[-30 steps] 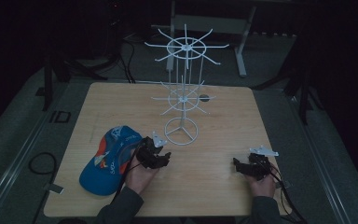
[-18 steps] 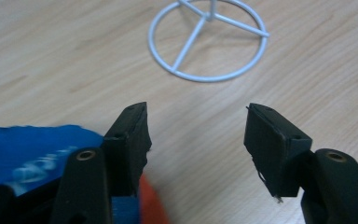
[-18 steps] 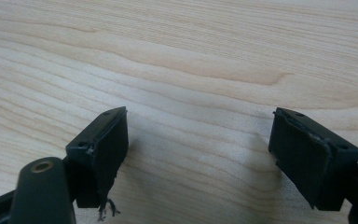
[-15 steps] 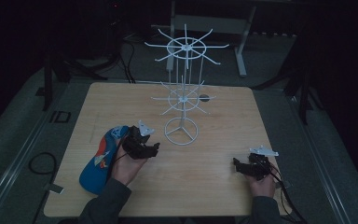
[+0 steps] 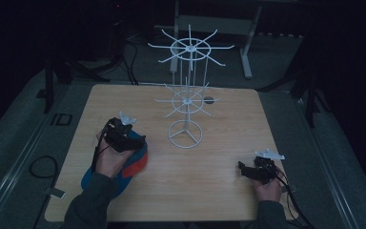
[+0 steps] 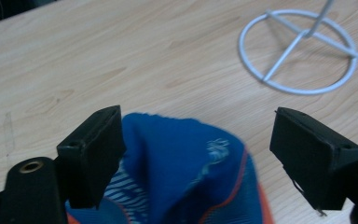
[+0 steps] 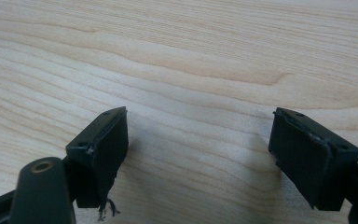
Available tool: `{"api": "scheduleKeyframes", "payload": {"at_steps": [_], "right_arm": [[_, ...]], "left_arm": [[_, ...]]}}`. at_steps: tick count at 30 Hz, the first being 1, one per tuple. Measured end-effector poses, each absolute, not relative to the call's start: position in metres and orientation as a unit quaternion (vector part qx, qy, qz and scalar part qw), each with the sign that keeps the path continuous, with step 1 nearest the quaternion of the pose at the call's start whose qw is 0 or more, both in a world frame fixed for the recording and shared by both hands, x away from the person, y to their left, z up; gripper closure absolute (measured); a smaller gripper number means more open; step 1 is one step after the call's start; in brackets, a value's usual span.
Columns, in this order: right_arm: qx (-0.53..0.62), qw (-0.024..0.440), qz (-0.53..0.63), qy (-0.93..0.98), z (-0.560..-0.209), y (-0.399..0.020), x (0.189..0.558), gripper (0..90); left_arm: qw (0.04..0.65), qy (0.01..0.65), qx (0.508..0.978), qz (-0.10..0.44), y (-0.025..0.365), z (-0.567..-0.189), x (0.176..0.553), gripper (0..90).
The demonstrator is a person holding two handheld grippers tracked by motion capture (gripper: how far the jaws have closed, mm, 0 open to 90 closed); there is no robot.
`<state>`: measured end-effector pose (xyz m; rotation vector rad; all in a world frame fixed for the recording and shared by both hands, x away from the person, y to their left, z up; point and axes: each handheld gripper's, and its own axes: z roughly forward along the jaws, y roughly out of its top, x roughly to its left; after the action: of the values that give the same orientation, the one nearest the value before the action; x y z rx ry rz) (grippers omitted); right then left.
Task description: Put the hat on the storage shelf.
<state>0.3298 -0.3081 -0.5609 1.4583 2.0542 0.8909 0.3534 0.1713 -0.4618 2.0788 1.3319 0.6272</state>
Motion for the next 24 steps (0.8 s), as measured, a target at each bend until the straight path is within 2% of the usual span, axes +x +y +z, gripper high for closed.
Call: {"api": "scheduleKeyframes", "payload": {"at_steps": [8, 12, 15, 18, 20, 24], "right_arm": [[0.53, 0.233, 0.324, 0.749, -0.561, -0.308, 0.33, 19.6], [0.53, 0.233, 0.324, 0.749, -0.561, -0.308, 0.33, 19.6], [0.53, 0.233, 0.324, 0.748, -0.561, -0.308, 0.33, 19.6], [0.53, 0.233, 0.324, 0.748, -0.561, -0.308, 0.33, 19.7], [0.53, 0.233, 0.324, 0.749, -0.561, -0.308, 0.33, 19.6], [0.53, 0.233, 0.324, 0.748, -0.561, -0.308, 0.33, 19.6]], "left_arm": [[0.268, 0.512, 0.791, 0.199, 0.18, -0.477, 0.363, 10.4], [0.25, 0.516, 0.801, 0.173, 0.183, -0.486, 0.366, 12.1], [0.225, 0.508, 0.812, 0.18, 0.182, -0.49, 0.364, 26.6], [0.215, 0.511, 0.815, 0.17, 0.183, -0.494, 0.365, 55.5], [0.205, 0.52, 0.813, 0.164, 0.185, -0.495, 0.366, 70.0], [0.206, 0.523, 0.811, 0.162, 0.19, -0.492, 0.366, 82.1]]}}
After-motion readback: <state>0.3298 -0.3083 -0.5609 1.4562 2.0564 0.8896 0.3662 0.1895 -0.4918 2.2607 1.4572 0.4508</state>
